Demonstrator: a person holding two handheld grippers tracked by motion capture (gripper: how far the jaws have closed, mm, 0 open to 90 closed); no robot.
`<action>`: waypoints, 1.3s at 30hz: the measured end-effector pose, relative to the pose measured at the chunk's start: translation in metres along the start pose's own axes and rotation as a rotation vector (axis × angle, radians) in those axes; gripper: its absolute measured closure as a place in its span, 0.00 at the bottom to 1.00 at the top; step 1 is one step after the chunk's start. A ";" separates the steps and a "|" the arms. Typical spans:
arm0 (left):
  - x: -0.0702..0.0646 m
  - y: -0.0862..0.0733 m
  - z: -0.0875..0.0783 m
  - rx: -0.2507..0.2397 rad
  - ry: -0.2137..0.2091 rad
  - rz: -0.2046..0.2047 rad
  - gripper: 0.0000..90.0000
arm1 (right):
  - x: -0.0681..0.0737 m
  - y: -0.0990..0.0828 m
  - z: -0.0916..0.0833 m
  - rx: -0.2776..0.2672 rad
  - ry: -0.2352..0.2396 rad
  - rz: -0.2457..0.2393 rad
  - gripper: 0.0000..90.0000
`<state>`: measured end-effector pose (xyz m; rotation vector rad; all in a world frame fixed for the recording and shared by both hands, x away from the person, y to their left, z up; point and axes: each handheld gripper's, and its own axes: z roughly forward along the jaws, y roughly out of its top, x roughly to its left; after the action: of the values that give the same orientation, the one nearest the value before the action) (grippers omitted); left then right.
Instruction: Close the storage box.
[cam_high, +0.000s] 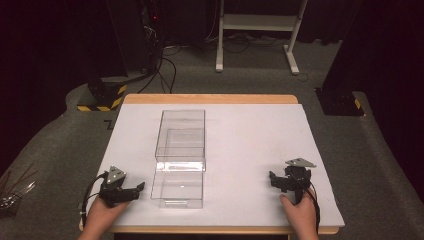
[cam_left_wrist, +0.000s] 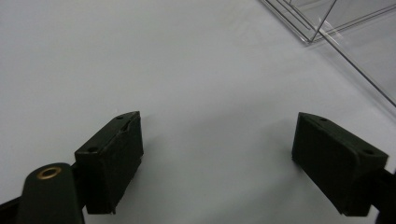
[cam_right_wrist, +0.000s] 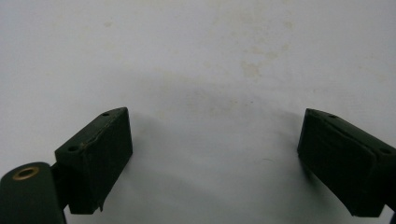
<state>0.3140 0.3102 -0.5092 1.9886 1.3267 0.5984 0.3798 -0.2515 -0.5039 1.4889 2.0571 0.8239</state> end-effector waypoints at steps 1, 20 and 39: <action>0.000 0.000 0.000 0.000 0.000 0.000 0.19 | 0.000 0.000 0.000 0.000 0.000 0.000 0.11; -0.001 0.000 0.000 0.001 0.007 -0.002 0.19 | 0.000 0.000 0.000 0.001 0.001 -0.001 0.11; -0.007 0.007 -0.010 -0.027 -0.048 0.017 0.17 | 0.000 0.000 0.000 0.000 0.000 -0.002 0.11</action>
<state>0.3091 0.3045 -0.4973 1.9824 1.2678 0.5696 0.3799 -0.2514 -0.5039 1.4867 2.0584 0.8229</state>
